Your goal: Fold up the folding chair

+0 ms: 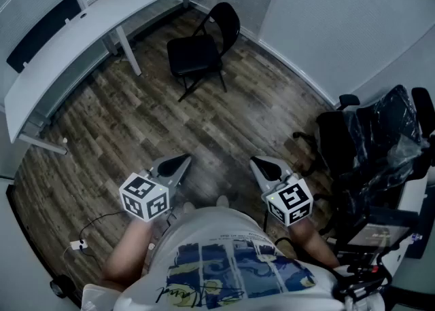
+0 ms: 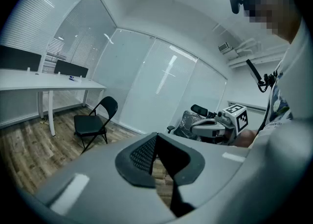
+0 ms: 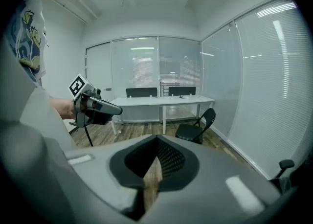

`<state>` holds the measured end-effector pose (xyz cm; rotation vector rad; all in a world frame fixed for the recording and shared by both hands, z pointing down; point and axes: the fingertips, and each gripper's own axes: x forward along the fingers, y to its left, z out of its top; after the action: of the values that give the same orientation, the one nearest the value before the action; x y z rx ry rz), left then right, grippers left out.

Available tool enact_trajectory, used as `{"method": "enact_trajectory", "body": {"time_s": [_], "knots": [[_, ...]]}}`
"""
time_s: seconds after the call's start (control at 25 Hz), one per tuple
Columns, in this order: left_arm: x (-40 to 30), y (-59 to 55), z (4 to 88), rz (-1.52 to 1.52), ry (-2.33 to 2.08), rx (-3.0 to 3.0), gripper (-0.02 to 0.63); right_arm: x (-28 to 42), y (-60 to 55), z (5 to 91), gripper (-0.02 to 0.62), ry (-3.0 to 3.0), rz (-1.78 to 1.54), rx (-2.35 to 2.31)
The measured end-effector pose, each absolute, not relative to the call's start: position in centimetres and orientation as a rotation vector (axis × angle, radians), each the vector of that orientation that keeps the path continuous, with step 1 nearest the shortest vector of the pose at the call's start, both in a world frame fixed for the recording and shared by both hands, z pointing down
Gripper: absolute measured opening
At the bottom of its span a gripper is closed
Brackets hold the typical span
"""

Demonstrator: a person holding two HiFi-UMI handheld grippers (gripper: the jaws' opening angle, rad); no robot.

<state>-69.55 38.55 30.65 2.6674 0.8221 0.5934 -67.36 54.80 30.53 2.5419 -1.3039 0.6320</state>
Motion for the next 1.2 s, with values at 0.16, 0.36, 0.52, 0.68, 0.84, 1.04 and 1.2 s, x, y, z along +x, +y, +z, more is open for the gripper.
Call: {"method": "enact_trajectory", "body": {"time_s": [0.16,0.36,0.52,0.68,0.84,1.04,1.2], "knots": [[-69.5,38.6,30.6,0.589,0.833,2.680,0.006,-67.2,54.7,30.7,0.002,-1.307,0.626,2.535],[-69.9,38.5,30.8,0.581,0.818,2.688,0.006,-67.3,54.4,30.7,0.002,-1.327,0.608,2.510],[-70.5,38.0,31.1,0.577,0.789,2.692,0.006,-67.4,54.1,30.7,0.002,-1.364,0.615,2.501],[-70.2,39.0,31.5,0.580,0.764,2.697,0.006,-67.0,55.2,31.3,0.002,-1.387,0.630,2.482],[-67.0,41.7,31.5,0.606,0.716,2.708,0.006,-64.0,58.1,31.9,0.015,-1.424,0.656,2.453],[-64.2,44.2,31.9,0.630,0.655,2.740,0.008,-60.7,60.9,32.6,0.020,-1.454,0.667,2.457],[-63.3,45.0,32.1,0.624,0.616,2.751,0.006,-59.3,61.8,33.4,0.034,-1.450,0.665,2.459]]}}
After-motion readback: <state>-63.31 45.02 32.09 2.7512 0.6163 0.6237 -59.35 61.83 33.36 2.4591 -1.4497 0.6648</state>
